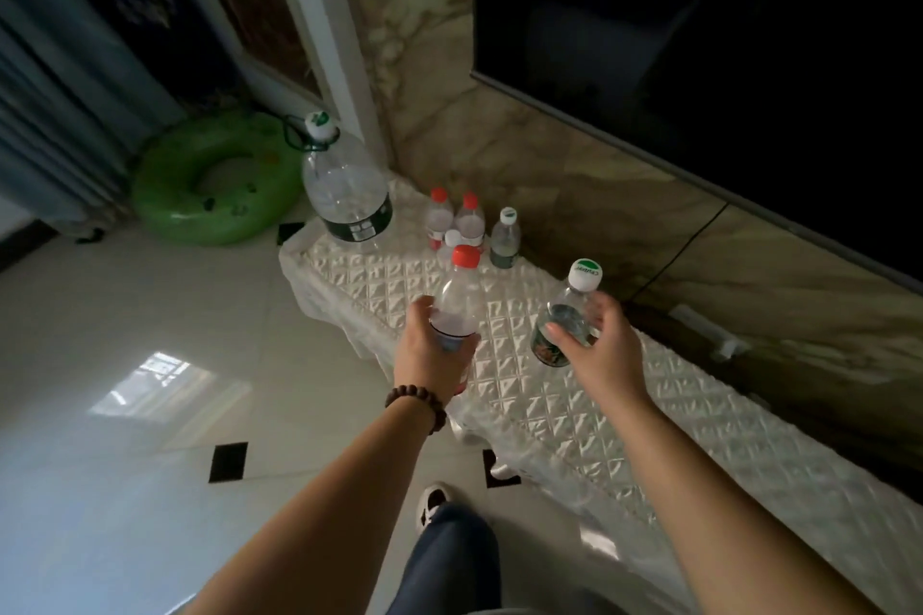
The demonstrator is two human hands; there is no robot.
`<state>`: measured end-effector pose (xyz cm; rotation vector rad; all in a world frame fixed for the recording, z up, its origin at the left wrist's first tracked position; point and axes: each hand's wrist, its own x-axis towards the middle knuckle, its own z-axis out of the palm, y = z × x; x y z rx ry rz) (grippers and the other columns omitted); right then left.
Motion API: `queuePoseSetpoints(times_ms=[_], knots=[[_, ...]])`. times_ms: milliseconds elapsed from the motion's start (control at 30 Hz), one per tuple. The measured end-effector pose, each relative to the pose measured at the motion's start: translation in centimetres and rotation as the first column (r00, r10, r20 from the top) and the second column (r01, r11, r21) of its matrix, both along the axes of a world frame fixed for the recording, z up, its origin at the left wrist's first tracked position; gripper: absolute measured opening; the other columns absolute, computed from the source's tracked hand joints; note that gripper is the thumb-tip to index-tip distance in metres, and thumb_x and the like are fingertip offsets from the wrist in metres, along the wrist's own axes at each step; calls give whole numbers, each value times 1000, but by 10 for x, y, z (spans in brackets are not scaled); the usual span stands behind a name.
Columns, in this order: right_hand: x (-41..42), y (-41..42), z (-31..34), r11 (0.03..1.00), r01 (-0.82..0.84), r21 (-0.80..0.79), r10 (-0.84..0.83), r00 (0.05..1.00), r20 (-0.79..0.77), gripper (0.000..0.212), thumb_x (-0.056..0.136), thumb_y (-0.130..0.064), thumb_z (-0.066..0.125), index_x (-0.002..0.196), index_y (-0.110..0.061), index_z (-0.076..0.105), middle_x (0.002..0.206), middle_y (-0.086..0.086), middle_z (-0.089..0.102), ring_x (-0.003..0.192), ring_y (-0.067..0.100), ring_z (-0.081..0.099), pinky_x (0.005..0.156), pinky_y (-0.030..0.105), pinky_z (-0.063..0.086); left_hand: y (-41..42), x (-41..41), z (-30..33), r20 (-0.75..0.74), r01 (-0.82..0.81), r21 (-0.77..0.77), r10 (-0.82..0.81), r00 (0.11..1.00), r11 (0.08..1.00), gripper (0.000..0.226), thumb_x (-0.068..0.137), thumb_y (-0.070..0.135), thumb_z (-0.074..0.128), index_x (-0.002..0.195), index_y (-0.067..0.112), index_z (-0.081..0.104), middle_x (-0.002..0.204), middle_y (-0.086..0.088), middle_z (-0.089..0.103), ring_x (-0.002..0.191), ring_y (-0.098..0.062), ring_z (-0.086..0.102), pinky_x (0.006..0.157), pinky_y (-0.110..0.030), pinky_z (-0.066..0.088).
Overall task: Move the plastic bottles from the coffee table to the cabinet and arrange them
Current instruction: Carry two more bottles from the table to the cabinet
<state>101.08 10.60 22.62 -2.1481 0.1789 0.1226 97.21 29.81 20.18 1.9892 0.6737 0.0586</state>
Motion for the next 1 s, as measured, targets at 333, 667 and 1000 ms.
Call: queuePoseSetpoints(times_ms=[333, 667, 1000], knots=[[50, 17, -42, 992, 123, -15, -124, 989, -75, 63, 75, -34, 77, 129, -19, 49, 127, 2, 58, 112, 14, 52, 88, 31, 46, 21, 90, -50, -59, 158, -28, -160, 985, 987, 97, 69, 30, 82, 144, 29, 21, 123, 0, 55, 104, -15, 54, 86, -31, 48], [116, -20, -141, 987, 152, -59, -160, 976, -151, 66, 74, -32, 78, 132, -17, 48, 128, 5, 58, 116, 20, 55, 89, 35, 50, -7, 171, -155, -65, 230, 9, -229, 971, 973, 87, 70, 24, 80, 141, 28, 30, 134, 0, 50, 119, -22, 50, 97, -39, 45], [180, -18, -209, 980, 197, 3, -196, 976, -94, 60, 75, -34, 78, 125, -20, 49, 120, -1, 59, 109, 16, 57, 86, 32, 48, -24, 210, -239, -33, 269, 76, -267, 963, 960, 76, 76, 26, 77, 135, 31, 29, 133, 0, 51, 117, -22, 53, 90, -36, 48]])
